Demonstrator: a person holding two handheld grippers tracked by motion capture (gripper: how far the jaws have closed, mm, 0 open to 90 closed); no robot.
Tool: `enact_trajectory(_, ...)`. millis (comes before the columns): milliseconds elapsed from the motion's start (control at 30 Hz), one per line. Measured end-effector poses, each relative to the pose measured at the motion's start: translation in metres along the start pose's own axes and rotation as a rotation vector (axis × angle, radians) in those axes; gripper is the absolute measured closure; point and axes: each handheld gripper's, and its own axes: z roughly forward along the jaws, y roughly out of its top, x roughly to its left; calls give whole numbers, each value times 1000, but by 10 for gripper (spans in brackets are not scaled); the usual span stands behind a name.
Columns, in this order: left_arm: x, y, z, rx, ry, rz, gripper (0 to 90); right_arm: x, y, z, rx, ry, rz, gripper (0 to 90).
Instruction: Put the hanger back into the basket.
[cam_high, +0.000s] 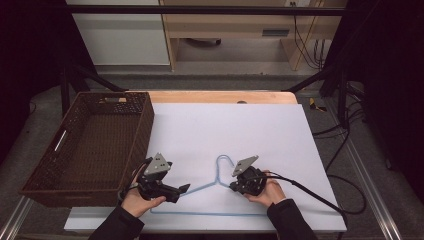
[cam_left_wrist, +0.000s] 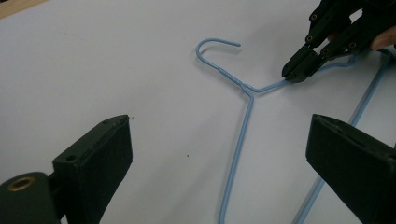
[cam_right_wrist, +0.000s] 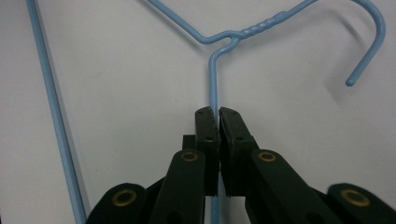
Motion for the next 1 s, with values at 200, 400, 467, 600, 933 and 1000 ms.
enact_trajectory(200,-7,3,13,39,-21,23,84,1,1,-6,-27,1,-13,878)
enact_trajectory(400,-13,5,27,101,-40,61,117,3,2,-10,-46,-11,-20,877)
enact_trajectory(467,-14,7,32,123,-50,76,123,3,2,-11,-55,-8,-29,877)
enact_trajectory(600,-14,12,47,157,-64,91,180,4,3,-13,-61,-13,-30,878)
enact_trajectory(933,-18,14,77,249,-73,157,302,5,3,-16,-70,-16,-37,878)
enact_trajectory(1000,-18,14,80,255,-69,164,335,4,3,-16,-69,-15,-38,877)
